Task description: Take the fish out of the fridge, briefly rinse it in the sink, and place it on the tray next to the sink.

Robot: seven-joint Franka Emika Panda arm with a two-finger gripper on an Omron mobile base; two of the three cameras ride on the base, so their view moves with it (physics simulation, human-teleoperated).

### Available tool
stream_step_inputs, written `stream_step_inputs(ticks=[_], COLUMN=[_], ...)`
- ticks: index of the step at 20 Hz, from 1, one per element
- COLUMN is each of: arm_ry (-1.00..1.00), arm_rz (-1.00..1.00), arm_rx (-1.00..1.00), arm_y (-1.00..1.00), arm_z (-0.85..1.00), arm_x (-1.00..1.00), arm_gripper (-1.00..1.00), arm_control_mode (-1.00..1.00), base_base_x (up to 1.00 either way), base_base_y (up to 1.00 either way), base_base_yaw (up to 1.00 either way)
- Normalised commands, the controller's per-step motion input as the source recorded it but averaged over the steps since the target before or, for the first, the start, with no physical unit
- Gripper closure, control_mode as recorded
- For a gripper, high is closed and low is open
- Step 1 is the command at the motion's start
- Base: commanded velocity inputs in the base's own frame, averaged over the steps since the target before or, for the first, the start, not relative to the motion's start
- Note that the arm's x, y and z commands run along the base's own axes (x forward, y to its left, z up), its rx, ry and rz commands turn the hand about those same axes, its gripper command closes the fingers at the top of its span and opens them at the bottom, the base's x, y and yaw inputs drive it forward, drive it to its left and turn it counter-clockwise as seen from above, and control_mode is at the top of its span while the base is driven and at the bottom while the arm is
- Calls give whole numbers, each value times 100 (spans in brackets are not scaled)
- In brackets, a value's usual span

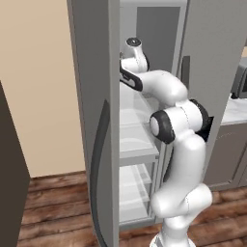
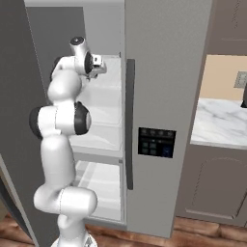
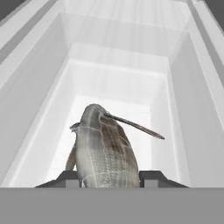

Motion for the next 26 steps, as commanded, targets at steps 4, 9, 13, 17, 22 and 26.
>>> stream_step_inputs(ticks=[4, 9, 13, 17, 22, 26], arm_ry=[-38, -30, 12, 32, 44, 34], arm_rz=[0, -4, 0, 1, 0, -3], arm_rx=[0, 3, 10, 24, 22, 2], arm_y=[-26, -16, 3, 8, -1, -22], arm_z=[-39, 57, 71, 4, -48, -51], arm_x=[-100, -100, -100, -100, -100, -100], arm_gripper=[100, 100, 100, 100, 100, 100], arm_control_mode=[-100, -100, -100, -100, -100, -100], base_base_x=[0, 0, 0, 0, 0, 0], base_base_y=[0, 0, 0, 0, 0, 0], base_base_yaw=[0, 0, 0, 0, 0, 0])
